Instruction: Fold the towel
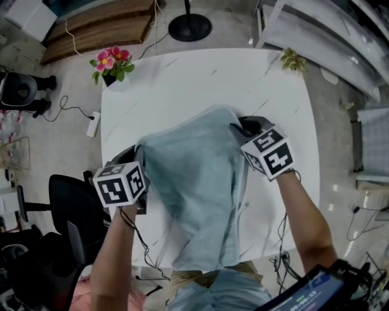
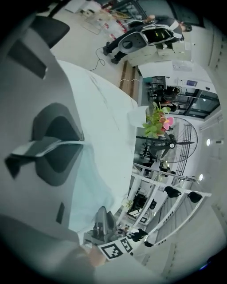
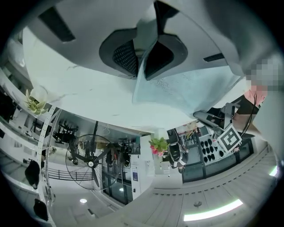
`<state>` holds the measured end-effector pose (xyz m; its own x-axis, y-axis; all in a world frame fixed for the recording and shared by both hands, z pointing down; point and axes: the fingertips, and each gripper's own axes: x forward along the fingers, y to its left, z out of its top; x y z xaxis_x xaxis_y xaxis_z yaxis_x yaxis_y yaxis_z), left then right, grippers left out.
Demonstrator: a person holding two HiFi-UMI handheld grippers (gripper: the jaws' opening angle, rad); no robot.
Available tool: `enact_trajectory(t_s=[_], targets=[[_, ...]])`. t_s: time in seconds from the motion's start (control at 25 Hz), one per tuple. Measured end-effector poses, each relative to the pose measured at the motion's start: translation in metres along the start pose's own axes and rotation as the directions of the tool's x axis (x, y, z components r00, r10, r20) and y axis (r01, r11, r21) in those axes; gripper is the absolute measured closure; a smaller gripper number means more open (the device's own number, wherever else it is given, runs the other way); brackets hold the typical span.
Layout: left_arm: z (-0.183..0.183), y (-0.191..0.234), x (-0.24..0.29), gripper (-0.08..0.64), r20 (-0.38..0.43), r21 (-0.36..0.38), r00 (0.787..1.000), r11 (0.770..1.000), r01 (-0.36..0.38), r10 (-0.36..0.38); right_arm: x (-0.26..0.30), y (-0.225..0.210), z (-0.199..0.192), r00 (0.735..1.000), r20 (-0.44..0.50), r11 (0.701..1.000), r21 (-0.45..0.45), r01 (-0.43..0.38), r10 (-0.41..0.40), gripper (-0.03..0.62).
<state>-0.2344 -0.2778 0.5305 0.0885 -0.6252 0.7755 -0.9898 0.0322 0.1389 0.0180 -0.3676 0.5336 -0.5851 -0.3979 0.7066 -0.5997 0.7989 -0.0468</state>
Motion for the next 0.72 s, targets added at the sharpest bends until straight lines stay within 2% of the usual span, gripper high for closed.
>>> enact_trajectory(t_s=[0.16,0.36,0.56,0.72], targets=[[0.021,-0.001,0.012,0.541,0.014,0.101,1.000,0.995,-0.015,0.014,-0.002,-0.004,0.001,1.000,0.017,1.000,-0.003,0.012,-0.012,0.520],[0.043,-0.002,0.026,0.541,0.024,0.213,1.000,0.977,-0.014,0.009,-0.003,-0.006,-0.001,1.000,0.012,1.000,0.013,0.012,-0.012,0.508],[0.058,-0.002,0.039,0.541,0.026,0.283,1.000,0.959,0.002,-0.009,0.000,-0.013,0.002,1.000,0.003,0.999,0.026,0.018,-0.018,0.480],[0.062,-0.004,0.047,0.541,0.018,0.298,0.999,0.954,0.030,-0.037,0.003,-0.020,0.005,1.000,0.004,0.997,0.071,0.007,-0.007,0.484]])
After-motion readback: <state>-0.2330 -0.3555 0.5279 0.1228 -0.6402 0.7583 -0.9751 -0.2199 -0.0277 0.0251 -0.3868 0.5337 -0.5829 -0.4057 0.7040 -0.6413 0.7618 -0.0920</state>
